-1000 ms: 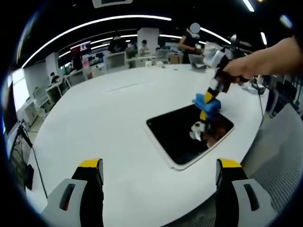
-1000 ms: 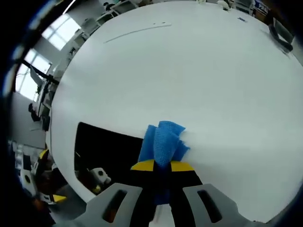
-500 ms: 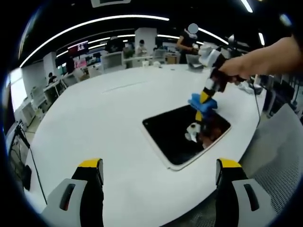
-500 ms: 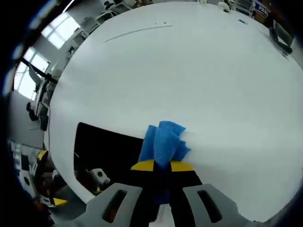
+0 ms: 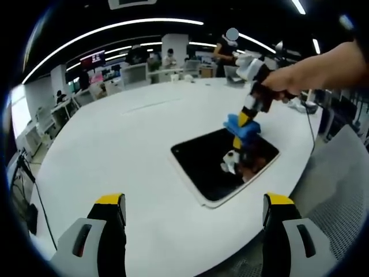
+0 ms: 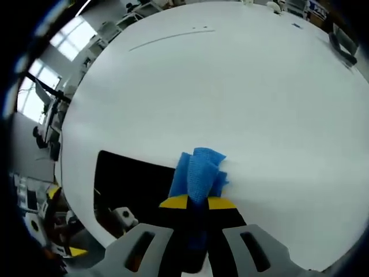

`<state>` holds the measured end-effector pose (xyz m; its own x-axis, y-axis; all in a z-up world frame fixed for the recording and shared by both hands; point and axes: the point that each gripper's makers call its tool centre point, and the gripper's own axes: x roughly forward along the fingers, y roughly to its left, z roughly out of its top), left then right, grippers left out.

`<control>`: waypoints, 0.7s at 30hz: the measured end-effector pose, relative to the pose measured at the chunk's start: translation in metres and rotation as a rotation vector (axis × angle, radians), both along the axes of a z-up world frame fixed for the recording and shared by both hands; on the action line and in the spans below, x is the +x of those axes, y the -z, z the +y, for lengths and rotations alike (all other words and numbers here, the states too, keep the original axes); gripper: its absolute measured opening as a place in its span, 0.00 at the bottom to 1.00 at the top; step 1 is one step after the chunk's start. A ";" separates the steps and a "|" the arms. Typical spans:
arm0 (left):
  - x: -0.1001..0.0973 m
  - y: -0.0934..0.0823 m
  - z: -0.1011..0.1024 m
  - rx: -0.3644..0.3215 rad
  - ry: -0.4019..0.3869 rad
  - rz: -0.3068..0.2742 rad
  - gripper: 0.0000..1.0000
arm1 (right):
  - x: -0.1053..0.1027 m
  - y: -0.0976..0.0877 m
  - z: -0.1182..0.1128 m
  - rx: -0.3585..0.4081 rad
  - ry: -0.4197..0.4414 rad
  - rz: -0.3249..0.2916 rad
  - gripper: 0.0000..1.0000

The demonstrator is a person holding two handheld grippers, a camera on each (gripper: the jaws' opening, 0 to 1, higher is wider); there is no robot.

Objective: Wipe the mirror surface with the cleaning cloth until all visible marks leave the cleaned area.

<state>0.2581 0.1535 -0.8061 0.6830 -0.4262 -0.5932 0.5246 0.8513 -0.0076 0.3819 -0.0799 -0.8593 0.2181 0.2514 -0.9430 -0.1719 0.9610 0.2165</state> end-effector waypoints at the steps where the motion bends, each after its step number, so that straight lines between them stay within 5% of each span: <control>1: 0.000 0.000 0.000 0.001 0.002 0.000 1.00 | 0.001 0.000 0.001 -0.002 -0.004 0.000 0.04; 21: -0.001 0.000 0.001 0.004 -0.005 0.008 0.99 | 0.005 0.001 0.046 -0.003 -0.063 0.008 0.04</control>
<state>0.2573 0.1547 -0.8062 0.6806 -0.4202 -0.6002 0.5199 0.8542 -0.0084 0.3865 -0.0340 -0.8603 0.1942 0.2617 -0.9454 -0.2301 0.9490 0.2154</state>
